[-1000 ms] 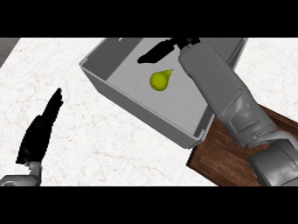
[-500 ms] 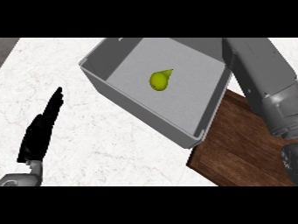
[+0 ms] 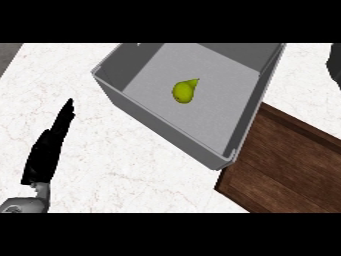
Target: Pick the pear from the tray and place it in the cardboard box
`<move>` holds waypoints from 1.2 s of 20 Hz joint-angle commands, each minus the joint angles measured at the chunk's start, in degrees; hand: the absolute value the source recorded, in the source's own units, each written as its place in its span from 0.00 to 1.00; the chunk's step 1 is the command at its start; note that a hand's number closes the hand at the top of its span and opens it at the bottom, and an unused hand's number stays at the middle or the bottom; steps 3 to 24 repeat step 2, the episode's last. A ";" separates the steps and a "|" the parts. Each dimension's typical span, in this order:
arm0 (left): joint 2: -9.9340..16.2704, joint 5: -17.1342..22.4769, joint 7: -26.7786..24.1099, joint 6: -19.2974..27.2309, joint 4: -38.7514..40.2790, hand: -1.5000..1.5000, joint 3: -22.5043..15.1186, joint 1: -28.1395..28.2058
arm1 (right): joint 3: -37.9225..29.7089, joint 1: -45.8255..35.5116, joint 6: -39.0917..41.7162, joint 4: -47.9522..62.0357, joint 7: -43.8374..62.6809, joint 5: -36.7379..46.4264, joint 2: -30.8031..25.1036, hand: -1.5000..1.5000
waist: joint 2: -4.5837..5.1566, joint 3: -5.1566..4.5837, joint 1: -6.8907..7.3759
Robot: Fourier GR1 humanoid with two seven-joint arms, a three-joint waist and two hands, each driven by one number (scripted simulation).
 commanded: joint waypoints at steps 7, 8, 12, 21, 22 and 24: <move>0.77 0.42 -0.50 -0.15 1.10 0.50 1.76 -2.03 | -0.31 2.73 8.04 0.74 -2.64 0.15 -7.18 0.00 | 0.42 0.06 0.28; 0.77 0.42 -0.50 -0.15 1.10 0.50 1.76 -2.03 | -0.31 2.73 8.04 0.74 -2.64 0.15 -7.18 0.00 | 0.42 0.06 0.28; 0.77 0.42 -0.50 -0.15 1.10 0.50 1.76 -2.03 | -0.31 2.73 8.04 0.74 -2.64 0.15 -7.18 0.00 | 0.42 0.06 0.28; 0.77 0.42 -0.50 -0.15 1.10 0.50 1.76 -2.03 | -0.31 2.73 8.04 0.74 -2.64 0.15 -7.18 0.00 | 0.42 0.06 0.28; 0.77 0.42 -0.50 -0.15 1.10 0.50 1.76 -2.03 | -0.31 2.73 8.04 0.74 -2.64 0.15 -7.18 0.00 | 0.42 0.06 0.28; 0.77 0.42 -0.50 -0.15 1.10 0.50 1.76 -2.03 | -0.31 2.73 8.04 0.74 -2.64 0.15 -7.18 0.00 | 0.42 0.06 0.28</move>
